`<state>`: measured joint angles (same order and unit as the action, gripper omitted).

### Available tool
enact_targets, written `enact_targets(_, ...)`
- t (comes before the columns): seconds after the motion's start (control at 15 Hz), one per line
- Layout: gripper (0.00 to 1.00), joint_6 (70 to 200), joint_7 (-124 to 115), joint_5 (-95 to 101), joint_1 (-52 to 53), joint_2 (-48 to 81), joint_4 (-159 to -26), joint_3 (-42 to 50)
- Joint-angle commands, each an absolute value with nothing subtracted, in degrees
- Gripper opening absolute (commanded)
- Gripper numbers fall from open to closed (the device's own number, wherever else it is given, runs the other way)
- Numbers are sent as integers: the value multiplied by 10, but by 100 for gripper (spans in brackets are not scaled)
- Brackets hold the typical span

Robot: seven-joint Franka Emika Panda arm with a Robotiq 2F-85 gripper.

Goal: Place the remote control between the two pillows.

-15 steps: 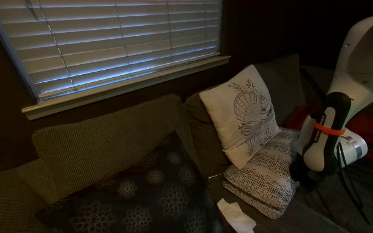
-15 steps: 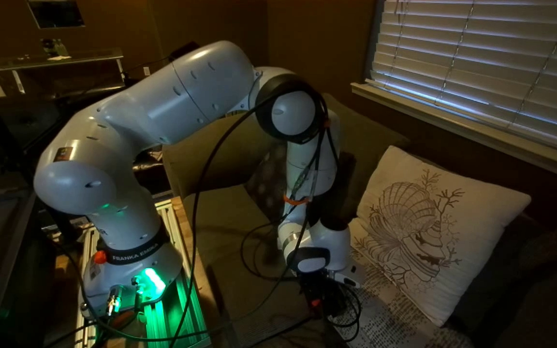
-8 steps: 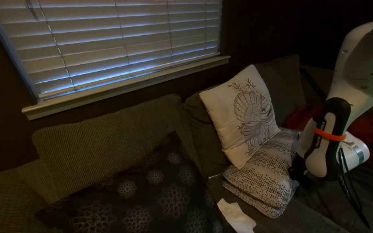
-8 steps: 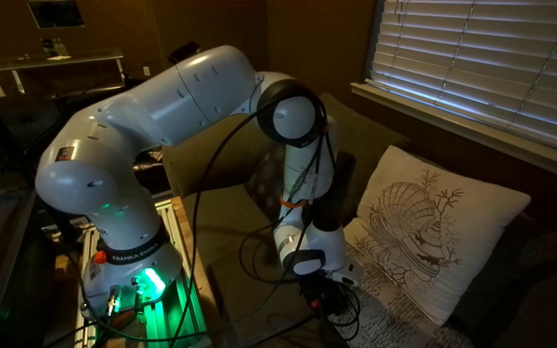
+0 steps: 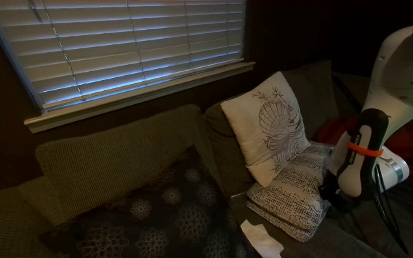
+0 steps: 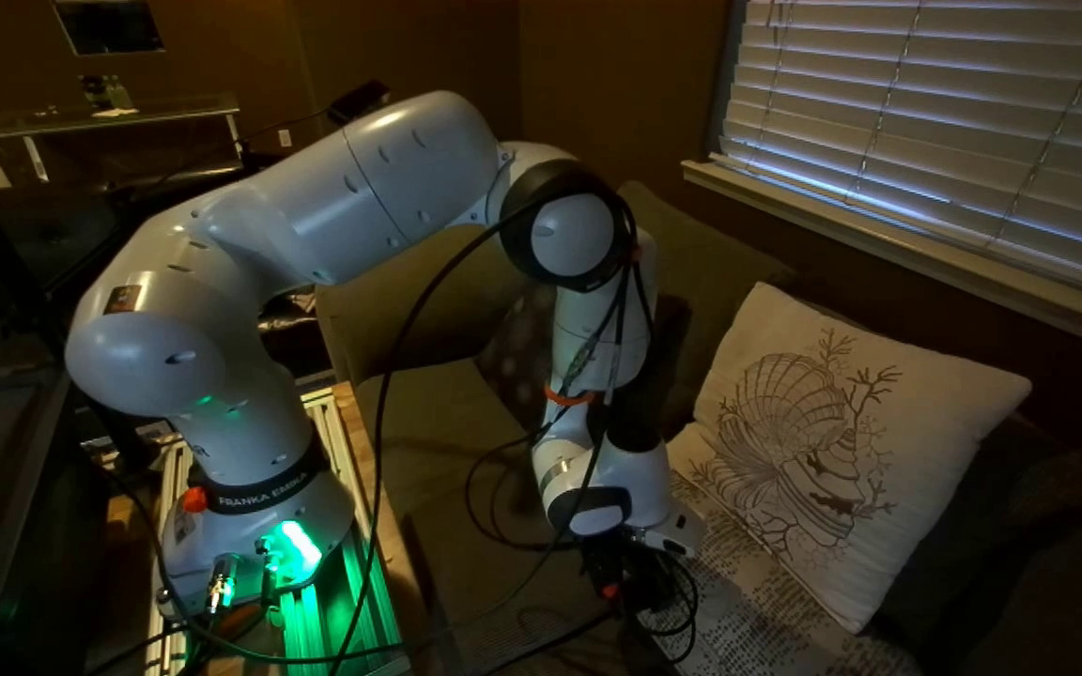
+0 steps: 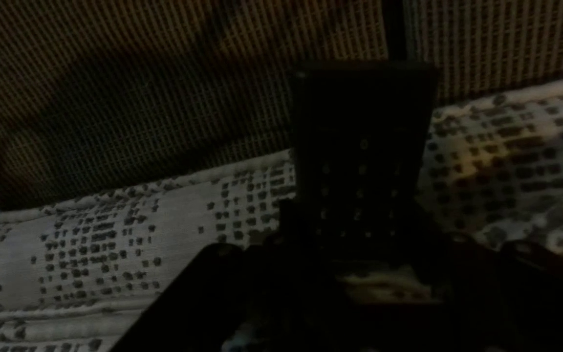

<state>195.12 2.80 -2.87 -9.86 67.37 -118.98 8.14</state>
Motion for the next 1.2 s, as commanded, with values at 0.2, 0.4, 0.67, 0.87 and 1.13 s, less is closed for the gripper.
enact_targets(0.2, 96, 1956, 12, -13, -150, 672, -1138, 27)
enact_targets(0.4, 100, 1952, 13, -13, -162, 672, -1134, 18)
enact_targets(0.67, 100, 1929, 12, -14, -176, 655, -1153, 8)
enact_targets(0.87, 100, 1896, 12, -19, -173, 637, -1170, 12)
enact_targets(1.13, 100, 1831, 6, -32, -155, 617, -1180, 29)
